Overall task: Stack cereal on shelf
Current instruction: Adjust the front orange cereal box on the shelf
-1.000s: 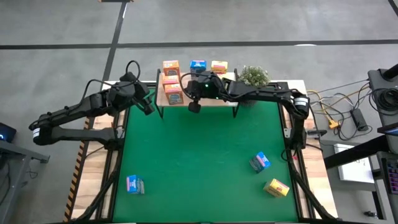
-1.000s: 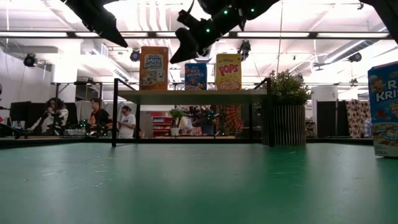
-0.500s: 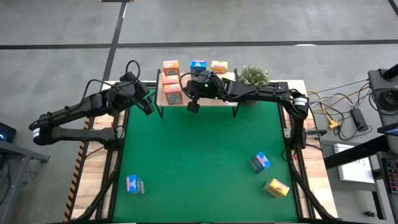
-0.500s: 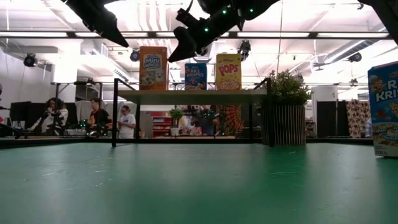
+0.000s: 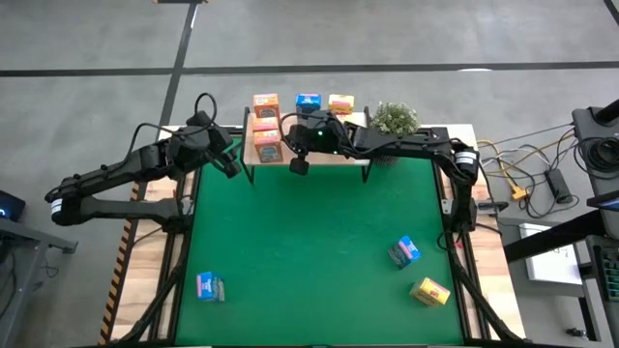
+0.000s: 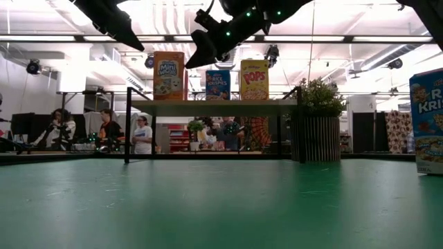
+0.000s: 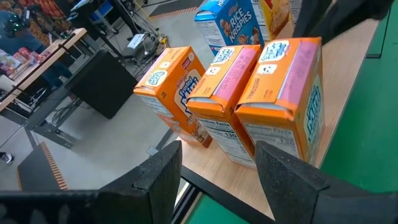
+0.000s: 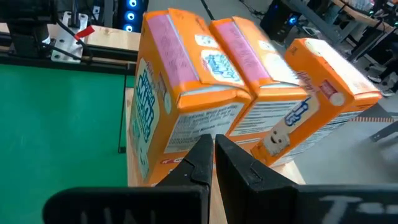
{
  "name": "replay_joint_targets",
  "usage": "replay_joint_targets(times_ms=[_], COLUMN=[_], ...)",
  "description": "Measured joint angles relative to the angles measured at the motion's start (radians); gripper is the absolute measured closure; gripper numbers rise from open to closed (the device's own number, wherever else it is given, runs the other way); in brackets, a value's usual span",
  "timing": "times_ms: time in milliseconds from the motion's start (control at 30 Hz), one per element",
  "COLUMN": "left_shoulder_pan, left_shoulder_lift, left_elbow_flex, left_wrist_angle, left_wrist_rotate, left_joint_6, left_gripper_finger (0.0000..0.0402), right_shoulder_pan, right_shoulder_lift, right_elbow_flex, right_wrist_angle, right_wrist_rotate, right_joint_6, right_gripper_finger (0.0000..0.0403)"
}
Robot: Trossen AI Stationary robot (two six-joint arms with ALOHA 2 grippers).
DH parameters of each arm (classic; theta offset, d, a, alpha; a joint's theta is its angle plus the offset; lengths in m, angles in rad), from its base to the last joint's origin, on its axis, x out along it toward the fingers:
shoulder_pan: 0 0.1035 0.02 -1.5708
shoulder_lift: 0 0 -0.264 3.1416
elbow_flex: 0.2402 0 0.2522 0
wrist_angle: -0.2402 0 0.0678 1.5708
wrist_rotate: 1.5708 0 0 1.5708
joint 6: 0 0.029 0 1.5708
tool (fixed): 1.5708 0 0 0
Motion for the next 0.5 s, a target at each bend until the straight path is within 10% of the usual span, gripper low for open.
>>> replay_joint_targets(times_ms=[500], left_shoulder_pan=[0.0], left_shoulder_lift=[0.003], left_elbow_flex=[-0.011], left_wrist_angle=[0.004], left_wrist_rotate=[0.001], left_joint_6=[-0.01], left_gripper_finger=[0.0214], right_shoulder_pan=[0.005], right_shoulder_lift=[0.016], right_elbow_flex=[-0.001], right_wrist_angle=[0.015], right_wrist_rotate=[-0.016], right_joint_6=[-0.001], right_gripper_finger=[0.0394])
